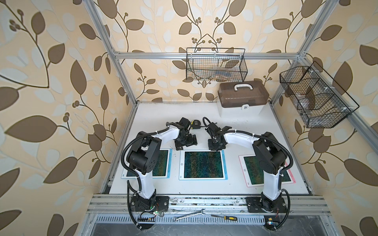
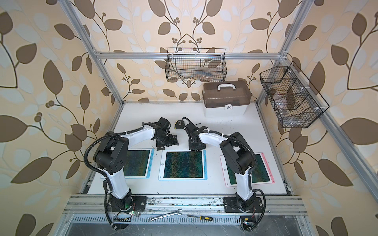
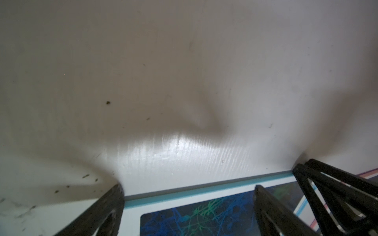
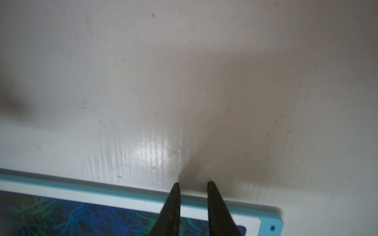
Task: Place the stylus back onto the writing tablet
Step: Adjust the writing tablet at the center of the board.
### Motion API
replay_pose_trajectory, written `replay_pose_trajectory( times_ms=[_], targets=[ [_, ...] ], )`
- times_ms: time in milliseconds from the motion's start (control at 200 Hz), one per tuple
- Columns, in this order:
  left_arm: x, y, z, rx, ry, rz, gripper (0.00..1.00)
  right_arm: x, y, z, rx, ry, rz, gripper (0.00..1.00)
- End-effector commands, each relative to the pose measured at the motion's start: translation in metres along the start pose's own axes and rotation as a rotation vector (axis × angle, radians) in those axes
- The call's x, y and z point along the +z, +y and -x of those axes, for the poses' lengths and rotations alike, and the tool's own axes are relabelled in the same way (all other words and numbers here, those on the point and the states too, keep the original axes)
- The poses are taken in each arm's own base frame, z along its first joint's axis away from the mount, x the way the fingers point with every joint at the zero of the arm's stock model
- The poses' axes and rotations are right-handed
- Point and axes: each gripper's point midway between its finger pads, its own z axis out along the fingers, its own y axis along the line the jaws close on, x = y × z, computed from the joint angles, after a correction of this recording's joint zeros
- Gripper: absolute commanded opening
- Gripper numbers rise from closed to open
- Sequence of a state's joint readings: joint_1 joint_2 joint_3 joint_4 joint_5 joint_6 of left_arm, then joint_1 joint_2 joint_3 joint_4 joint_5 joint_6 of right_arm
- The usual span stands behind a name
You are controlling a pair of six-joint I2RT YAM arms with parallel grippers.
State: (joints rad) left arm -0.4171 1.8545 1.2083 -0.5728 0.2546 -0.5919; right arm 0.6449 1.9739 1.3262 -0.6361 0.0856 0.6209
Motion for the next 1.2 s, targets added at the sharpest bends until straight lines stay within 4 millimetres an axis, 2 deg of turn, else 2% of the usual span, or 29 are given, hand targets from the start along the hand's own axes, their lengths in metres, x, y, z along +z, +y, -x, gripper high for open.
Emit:
replay_pose_trajectory(
  times_ms=[0,150,250,420,535,735,890,910,1020,1055,1075,1195],
  targets=[
    [-0.007,0.008,-0.008,-0.019,0.025,0.028,0.99,0.001,-0.011,-0.02,0.002,0.069,-0.04,0.25],
    [-0.021,0.004,-0.004,-0.001,0.003,0.037,0.99,-0.016,-0.012,-0.001,0.002,0.019,-0.049,0.26],
    [-0.031,0.002,-0.004,0.008,-0.005,0.039,0.99,-0.039,-0.012,0.016,0.007,-0.048,-0.04,0.29],
    [-0.061,-0.002,0.002,0.038,-0.065,0.049,0.99,-0.083,-0.007,0.04,0.019,-0.192,0.025,0.35],
    [-0.078,-0.003,0.002,0.049,-0.099,0.049,0.99,-0.108,-0.017,0.051,0.03,-0.264,0.024,0.35],
    [-0.109,0.0,0.002,0.068,-0.169,0.059,0.99,-0.144,-0.052,0.061,0.082,-0.385,0.007,0.41],
    [-0.129,0.011,0.002,0.054,-0.225,0.079,0.99,-0.172,-0.081,0.068,0.146,-0.475,0.016,0.47],
    [-0.131,0.012,0.002,0.052,-0.228,0.077,0.99,-0.167,-0.087,0.064,0.15,-0.468,0.006,0.48],
    [-0.142,0.019,0.0,0.043,-0.265,0.076,0.99,-0.178,-0.111,0.063,0.186,-0.53,-0.009,0.57],
    [-0.14,0.024,-0.001,0.038,-0.262,0.086,0.99,-0.179,-0.12,0.061,0.205,-0.539,-0.017,0.6],
    [-0.151,0.023,-0.002,0.041,-0.292,0.07,0.99,-0.18,-0.125,0.06,0.216,-0.548,-0.023,0.62],
    [-0.162,0.036,-0.006,0.03,-0.331,0.081,0.99,-0.182,-0.157,0.047,0.284,-0.582,-0.041,0.73]
  ],
)
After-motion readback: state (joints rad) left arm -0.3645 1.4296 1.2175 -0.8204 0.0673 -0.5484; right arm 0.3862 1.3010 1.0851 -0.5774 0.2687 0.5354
